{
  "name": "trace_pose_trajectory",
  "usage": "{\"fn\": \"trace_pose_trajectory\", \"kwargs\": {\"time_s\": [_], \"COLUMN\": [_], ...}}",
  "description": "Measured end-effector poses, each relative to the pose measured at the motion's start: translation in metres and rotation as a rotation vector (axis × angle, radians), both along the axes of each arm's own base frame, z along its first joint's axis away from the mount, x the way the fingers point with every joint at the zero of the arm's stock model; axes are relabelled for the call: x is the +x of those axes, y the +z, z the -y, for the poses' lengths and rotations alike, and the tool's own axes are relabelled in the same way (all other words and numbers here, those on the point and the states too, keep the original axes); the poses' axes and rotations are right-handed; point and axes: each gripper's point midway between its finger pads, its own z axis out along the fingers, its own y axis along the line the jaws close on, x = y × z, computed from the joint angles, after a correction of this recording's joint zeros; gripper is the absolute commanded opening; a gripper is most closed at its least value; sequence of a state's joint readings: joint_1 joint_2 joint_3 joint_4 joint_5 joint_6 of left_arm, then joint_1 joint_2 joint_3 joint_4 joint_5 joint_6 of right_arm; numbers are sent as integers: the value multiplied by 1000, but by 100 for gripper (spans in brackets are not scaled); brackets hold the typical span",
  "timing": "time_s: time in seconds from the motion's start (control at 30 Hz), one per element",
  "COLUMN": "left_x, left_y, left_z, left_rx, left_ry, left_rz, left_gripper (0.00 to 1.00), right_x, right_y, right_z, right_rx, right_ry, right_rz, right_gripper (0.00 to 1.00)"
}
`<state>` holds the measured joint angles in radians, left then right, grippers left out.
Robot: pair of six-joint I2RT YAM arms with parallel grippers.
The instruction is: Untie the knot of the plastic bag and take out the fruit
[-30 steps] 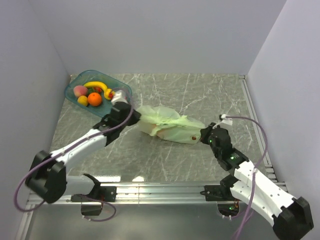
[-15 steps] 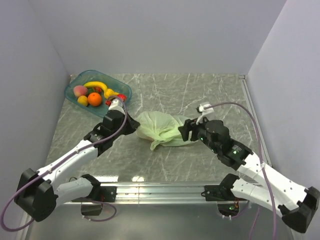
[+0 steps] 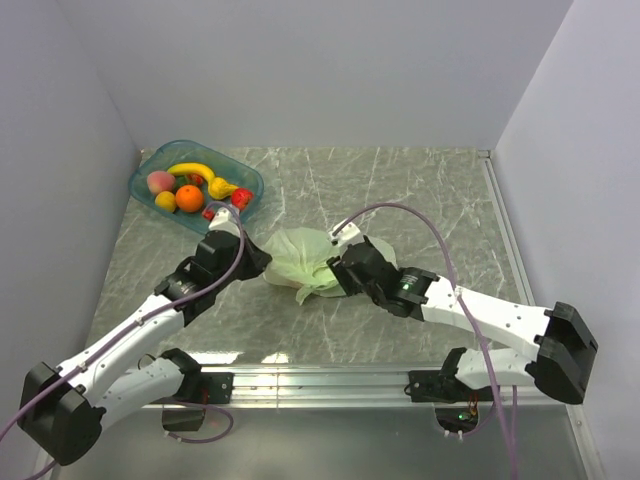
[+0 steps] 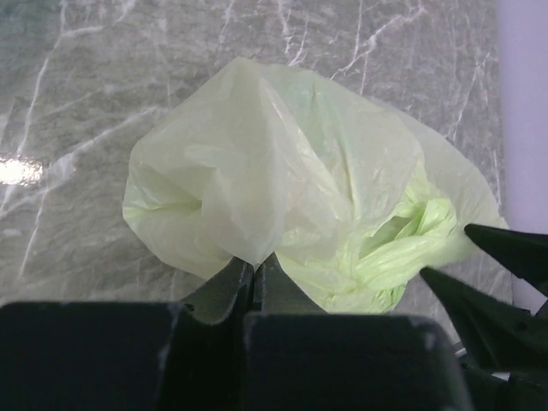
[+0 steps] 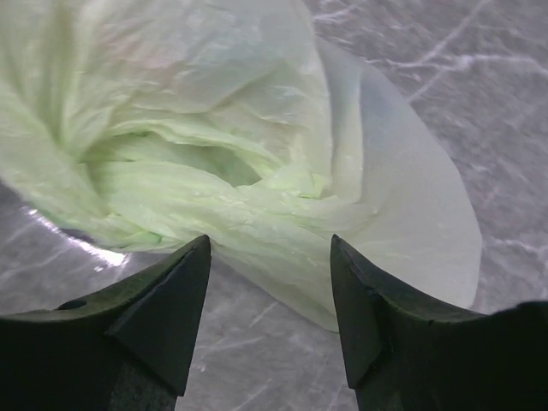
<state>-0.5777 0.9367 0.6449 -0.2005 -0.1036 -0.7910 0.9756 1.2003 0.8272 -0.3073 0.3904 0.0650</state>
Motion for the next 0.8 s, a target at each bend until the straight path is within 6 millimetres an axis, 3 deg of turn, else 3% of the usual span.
{"fn": "trace_pose_trajectory", "kwargs": {"time_s": [0.03,0.1,0.13,0.17,0.3,0.4,0.6,0.67,0.77,0.8], "left_x": [-1,-2,-3,-4,-7,-7,-9,-8,-6,-6], "left_y": [-2,-2,-2,-3,-5,-12,-29,-25,-24,-24], "left_z": [-1,-4,-5,-7,-16,-23,-29,-24,-25,-26], "left_rx": [6,10,12,13,25,40,28,1,1,6], "left_ry": [0,6,12,15,46,80,116,102,105,102], "left_rz": [-4,-1,3,5,14,7,-34,-24,-17,-15], "left_gripper": [1,0,0,1,1,0,0,0,7,13], "right_x": [3,10,13,15,22,30,41,34,32,32], "right_y": [-2,-5,-6,-7,-12,-4,60,72,76,72], "right_z": [4,10,12,15,32,56,144,150,141,137], "right_rx": [-18,-43,-50,-59,-52,50,556,672,719,714], "right_ry": [-24,-75,-97,-112,-209,-320,-619,-619,-570,-557], "right_rz": [9,32,42,51,65,61,179,197,168,143], "right_gripper": [43,24,6,0,0,0,0,2,11,25]}}
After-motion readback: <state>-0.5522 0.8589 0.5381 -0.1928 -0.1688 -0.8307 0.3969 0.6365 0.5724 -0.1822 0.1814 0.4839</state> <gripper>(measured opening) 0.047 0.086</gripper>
